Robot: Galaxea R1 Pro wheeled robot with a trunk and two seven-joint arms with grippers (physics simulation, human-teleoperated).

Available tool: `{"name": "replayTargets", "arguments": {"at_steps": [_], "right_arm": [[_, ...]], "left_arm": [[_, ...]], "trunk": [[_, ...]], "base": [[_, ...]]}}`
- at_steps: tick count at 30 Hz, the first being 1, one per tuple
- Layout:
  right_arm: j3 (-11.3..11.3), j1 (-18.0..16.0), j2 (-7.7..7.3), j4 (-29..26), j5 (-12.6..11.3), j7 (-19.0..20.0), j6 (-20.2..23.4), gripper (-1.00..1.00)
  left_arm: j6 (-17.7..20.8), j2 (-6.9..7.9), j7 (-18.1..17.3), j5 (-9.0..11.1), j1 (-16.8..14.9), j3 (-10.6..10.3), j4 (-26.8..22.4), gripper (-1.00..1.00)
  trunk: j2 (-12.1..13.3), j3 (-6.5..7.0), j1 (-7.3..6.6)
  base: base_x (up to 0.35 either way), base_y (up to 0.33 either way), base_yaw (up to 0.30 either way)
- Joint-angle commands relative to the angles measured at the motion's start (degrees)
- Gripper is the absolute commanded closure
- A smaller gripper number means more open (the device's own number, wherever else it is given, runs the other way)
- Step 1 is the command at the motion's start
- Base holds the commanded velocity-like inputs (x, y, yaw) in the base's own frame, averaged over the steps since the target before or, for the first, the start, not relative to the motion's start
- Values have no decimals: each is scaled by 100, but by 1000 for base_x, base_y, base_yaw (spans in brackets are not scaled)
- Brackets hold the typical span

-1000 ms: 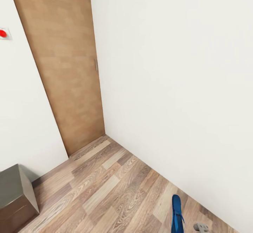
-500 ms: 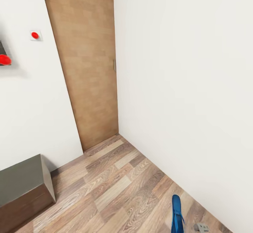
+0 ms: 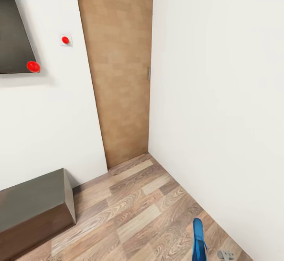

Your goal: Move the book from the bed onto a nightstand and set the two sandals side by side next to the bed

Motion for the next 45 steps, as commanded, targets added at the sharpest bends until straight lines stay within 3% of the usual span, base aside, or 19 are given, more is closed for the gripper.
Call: {"name": "replayTargets", "arguments": {"at_steps": [1, 35, 45], "right_arm": [[-12, -2, -2, 1, -46, 22, 23, 100], [-12, -2, -2, 1, -47, 22, 23, 100], [-12, -2, -2, 1, -47, 22, 23, 100]], "left_arm": [[-20, 4, 0, 5, -5, -22, 5, -100], [-20, 4, 0, 5, -5, -19, 5, -100], [-20, 3, 0, 5, -7, -23, 5, -100]], "trunk": [[-2, -5, 0], [-2, -5, 0], [-2, -5, 0]], "base": [[10, 0, 286], [201, 0, 27], [7, 0, 240]]}}
